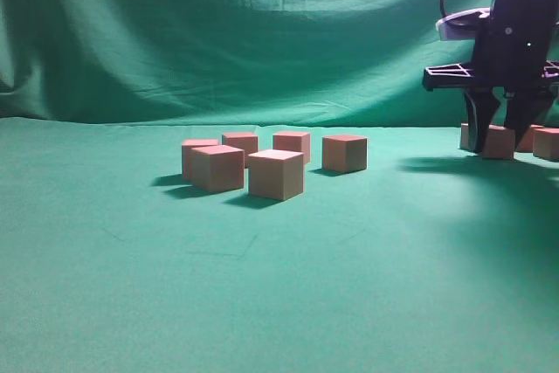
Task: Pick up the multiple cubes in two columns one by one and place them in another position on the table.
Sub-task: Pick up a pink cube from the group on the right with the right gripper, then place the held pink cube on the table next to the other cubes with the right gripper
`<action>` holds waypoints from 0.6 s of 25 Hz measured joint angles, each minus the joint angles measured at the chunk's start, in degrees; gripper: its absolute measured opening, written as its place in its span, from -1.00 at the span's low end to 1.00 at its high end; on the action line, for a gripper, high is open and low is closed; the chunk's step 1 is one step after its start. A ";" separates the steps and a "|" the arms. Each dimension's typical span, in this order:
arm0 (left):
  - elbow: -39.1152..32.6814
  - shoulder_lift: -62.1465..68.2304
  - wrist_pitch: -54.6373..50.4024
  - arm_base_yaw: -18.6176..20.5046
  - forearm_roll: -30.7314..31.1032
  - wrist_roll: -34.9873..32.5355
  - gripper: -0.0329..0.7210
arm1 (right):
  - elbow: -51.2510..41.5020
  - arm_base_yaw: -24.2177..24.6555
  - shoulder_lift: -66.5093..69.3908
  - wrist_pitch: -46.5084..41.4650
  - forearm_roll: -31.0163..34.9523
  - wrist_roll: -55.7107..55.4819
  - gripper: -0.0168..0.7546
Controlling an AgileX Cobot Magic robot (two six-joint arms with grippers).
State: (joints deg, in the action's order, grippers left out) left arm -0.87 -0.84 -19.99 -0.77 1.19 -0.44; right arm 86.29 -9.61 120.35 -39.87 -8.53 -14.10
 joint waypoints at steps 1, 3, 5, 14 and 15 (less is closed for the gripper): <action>0.00 0.00 0.00 0.00 0.00 0.00 -0.91 | 1.12 0.00 0.00 -1.28 0.04 0.00 -0.27; 0.00 0.00 0.00 0.00 0.00 0.00 -0.91 | 3.28 0.00 0.00 -4.05 0.14 0.00 -0.27; 0.00 0.00 0.00 0.00 0.00 0.00 -0.91 | 6.10 0.00 -0.48 -7.27 0.63 1.16 -0.27; 0.00 0.00 0.00 0.00 0.00 0.00 -0.91 | 10.67 -0.51 -12.89 -21.33 6.84 6.89 -0.27; 0.00 0.00 0.00 0.00 0.00 0.00 -0.91 | 10.67 -0.94 -14.26 -22.99 6.95 7.10 -0.27</action>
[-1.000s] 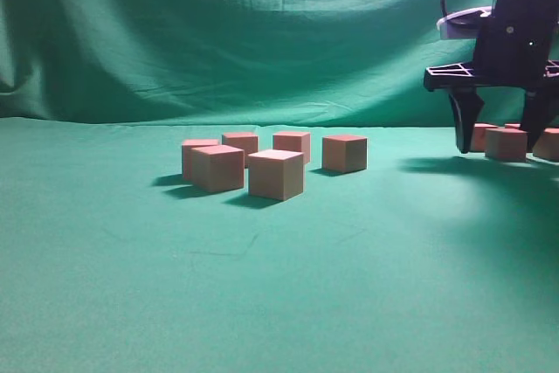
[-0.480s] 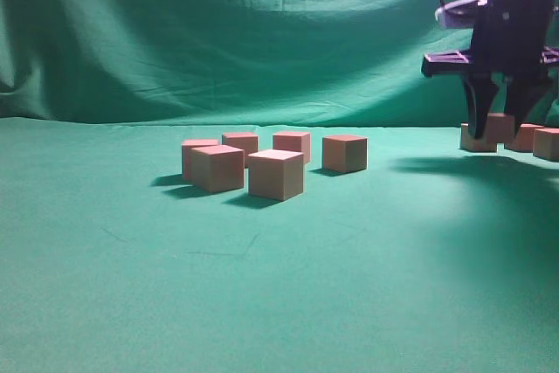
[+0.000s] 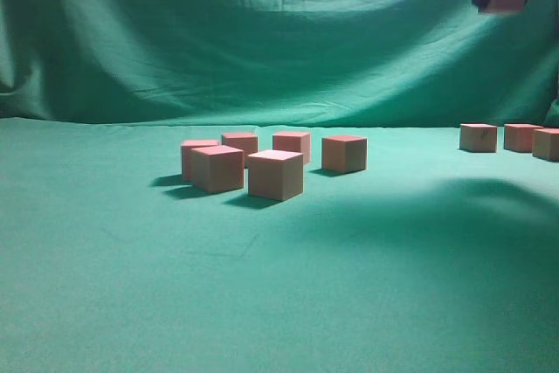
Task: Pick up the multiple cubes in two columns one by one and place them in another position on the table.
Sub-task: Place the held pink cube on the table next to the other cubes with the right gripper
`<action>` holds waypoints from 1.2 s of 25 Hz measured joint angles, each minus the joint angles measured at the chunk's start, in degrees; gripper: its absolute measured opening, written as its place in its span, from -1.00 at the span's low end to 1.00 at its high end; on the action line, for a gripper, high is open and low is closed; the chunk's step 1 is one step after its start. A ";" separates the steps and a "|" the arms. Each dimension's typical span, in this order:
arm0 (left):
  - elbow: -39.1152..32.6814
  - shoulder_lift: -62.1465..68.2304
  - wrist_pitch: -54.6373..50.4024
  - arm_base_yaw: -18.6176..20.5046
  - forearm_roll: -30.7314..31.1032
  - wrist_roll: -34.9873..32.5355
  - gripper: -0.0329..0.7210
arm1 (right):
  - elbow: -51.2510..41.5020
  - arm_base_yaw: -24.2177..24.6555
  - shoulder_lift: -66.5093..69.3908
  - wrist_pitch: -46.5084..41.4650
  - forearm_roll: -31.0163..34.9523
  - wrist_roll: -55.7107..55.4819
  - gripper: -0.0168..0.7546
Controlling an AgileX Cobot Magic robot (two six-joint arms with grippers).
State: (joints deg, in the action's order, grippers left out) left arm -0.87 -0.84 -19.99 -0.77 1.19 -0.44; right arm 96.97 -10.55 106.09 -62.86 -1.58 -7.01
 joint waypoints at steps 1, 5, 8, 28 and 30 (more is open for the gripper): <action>0.00 0.00 0.00 0.00 0.00 0.00 -0.91 | 0.00 -0.51 -1.10 -1.21 0.11 0.26 -0.27; 0.00 0.00 0.00 0.00 0.00 0.00 -0.91 | -1.88 -4.15 -6.56 -3.66 0.11 0.34 -0.27; 0.00 0.00 0.00 0.00 0.00 0.00 -0.91 | -7.15 -8.59 -10.99 -3.60 0.11 0.34 -0.27; 0.00 0.00 0.00 0.00 0.00 0.00 -0.91 | -26.73 -31.68 -12.64 7.82 0.95 -2.42 -0.27; 0.00 0.00 0.00 0.00 0.00 0.00 -0.91 | -26.73 -31.68 -11.20 8.77 1.16 -4.16 -0.27</action>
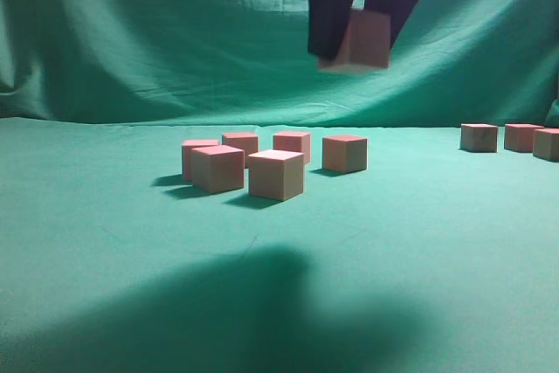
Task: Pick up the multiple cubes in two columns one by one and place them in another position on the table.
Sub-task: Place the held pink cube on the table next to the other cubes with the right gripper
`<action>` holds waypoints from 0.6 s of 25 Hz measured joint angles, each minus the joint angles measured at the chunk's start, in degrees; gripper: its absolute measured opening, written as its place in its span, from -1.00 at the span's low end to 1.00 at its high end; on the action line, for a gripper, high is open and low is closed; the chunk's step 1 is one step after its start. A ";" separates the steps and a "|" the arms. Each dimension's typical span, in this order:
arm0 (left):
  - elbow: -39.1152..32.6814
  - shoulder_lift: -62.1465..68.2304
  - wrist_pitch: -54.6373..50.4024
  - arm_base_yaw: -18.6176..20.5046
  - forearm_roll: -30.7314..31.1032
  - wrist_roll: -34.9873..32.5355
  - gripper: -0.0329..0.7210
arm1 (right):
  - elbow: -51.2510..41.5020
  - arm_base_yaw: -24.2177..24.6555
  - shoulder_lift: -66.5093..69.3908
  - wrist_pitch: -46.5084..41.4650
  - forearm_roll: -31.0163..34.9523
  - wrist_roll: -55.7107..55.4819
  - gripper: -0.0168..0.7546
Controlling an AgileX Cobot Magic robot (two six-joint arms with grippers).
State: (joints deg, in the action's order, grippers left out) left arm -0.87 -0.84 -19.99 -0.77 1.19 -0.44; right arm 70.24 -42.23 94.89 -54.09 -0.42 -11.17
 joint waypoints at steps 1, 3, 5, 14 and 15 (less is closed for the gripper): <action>0.00 0.00 0.00 0.00 0.00 0.00 -0.91 | 0.00 0.00 0.75 0.63 0.10 -0.53 -0.27; 0.00 0.00 0.00 0.00 0.00 0.00 -0.91 | 0.00 0.00 2.12 1.69 0.10 -1.48 -0.27; 0.00 0.00 0.00 0.00 0.00 0.00 -0.91 | 0.00 0.00 3.57 2.94 0.10 -3.18 -0.27; 0.00 0.00 0.00 0.00 0.00 0.00 -0.91 | 0.00 -2.24 7.74 6.78 -8.90 -13.36 -0.27; 0.00 0.00 0.00 0.00 0.00 0.00 -0.91 | 0.00 -3.00 8.13 6.78 -11.37 -16.00 -0.27</action>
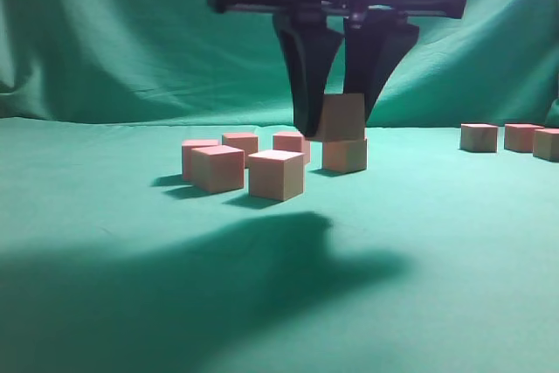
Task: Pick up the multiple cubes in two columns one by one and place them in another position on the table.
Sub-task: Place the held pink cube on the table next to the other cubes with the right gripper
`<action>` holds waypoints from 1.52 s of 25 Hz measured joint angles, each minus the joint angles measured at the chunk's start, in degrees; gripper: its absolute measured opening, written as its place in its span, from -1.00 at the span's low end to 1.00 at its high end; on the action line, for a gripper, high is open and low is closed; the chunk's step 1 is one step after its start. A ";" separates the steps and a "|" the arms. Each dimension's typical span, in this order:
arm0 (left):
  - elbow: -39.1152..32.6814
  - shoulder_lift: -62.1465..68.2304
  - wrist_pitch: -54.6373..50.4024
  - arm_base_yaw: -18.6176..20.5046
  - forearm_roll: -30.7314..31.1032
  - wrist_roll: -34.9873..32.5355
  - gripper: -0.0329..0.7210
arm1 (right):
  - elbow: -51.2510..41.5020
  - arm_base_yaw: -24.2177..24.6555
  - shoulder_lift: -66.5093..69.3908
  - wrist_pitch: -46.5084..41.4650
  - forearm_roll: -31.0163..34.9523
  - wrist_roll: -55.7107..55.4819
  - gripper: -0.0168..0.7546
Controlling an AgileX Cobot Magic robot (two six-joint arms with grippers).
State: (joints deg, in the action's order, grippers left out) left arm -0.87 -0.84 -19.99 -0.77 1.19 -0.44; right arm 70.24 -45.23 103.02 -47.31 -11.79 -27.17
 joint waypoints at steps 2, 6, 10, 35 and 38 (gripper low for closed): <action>0.00 0.00 0.00 0.00 0.00 0.00 -0.91 | 0.00 -0.99 0.37 0.00 -3.12 -3.79 -0.27; 0.00 0.00 0.00 0.00 0.00 0.00 -0.91 | 0.00 -1.55 0.37 0.21 -4.61 -7.13 -0.27; 0.00 0.00 0.00 0.00 0.00 0.00 -0.91 | 0.00 -2.00 1.27 0.31 -4.12 -8.17 -0.27; 0.00 0.00 0.00 0.00 0.00 0.00 -0.91 | -0.83 -2.95 5.56 2.42 -4.73 -9.82 -0.27; 0.00 0.00 0.00 0.00 0.00 0.00 -0.91 | -0.83 -2.95 5.56 2.42 -5.62 -9.82 -0.27</action>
State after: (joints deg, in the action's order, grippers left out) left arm -0.87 -0.84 -19.99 -0.77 1.19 -0.44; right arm 69.41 -48.18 108.58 -44.88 -17.42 -36.99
